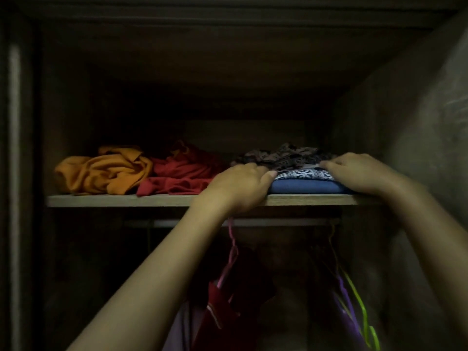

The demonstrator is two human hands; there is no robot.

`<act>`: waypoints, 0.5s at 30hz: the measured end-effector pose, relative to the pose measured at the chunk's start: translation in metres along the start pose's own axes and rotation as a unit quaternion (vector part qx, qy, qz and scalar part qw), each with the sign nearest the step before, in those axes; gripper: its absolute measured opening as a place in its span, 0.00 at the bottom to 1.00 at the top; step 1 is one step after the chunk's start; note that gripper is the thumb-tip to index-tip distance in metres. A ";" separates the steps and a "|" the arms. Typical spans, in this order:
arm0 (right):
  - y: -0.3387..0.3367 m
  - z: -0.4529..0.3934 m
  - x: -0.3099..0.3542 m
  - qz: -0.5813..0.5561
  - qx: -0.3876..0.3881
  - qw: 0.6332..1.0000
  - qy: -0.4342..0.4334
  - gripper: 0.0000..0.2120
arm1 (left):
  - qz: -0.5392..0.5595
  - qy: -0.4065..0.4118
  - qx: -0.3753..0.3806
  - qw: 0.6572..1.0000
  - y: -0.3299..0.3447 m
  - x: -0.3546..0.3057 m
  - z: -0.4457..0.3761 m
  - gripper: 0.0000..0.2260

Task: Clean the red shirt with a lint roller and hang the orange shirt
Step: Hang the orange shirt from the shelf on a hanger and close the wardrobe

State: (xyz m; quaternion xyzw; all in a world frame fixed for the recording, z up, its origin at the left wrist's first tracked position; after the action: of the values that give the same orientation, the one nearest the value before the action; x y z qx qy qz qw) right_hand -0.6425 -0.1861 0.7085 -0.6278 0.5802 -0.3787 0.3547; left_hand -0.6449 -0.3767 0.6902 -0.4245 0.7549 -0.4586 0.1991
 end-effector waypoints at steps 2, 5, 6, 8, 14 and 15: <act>-0.003 -0.001 0.001 0.024 0.029 0.999 0.034 0.22 | 0.021 0.011 -0.020 1.000 -0.003 0.001 0.010 0.20; -0.020 -0.004 0.023 0.023 -0.038 0.997 0.057 0.18 | -0.008 -0.018 -0.102 0.995 -0.033 0.032 0.035 0.23; -0.026 -0.003 0.040 -0.002 -0.074 0.996 0.042 0.19 | -0.032 -0.045 -0.142 0.988 -0.050 0.052 0.047 0.24; -0.038 0.005 0.088 -0.091 -0.136 0.986 -0.035 0.23 | -0.086 -0.121 -0.186 0.971 -0.078 0.103 0.067 0.24; -0.015 -0.017 0.244 -0.221 0.030 0.940 -0.260 0.43 | -0.102 -0.256 -0.088 0.957 -0.065 0.212 0.107 0.26; 0.002 -0.024 0.257 -0.206 0.075 0.941 -0.258 0.45 | -0.073 -0.251 -0.083 0.962 -0.060 0.217 0.110 0.27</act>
State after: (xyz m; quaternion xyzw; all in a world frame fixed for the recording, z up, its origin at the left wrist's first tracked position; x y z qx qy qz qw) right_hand -0.6549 -0.4428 0.7340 -0.7812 0.2971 -0.3112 0.4523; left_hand -0.6627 -0.6258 0.7065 -0.5952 0.6828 -0.2865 0.3121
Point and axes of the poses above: each hand's wrist, its own z-axis away from the middle knuckle, its own y-axis out of the palm, x = y × z, the point moved 8 cm from there along -z, towards the middle knuckle, and after that the axes turned 6 degrees about x, right-handed, at the moved point
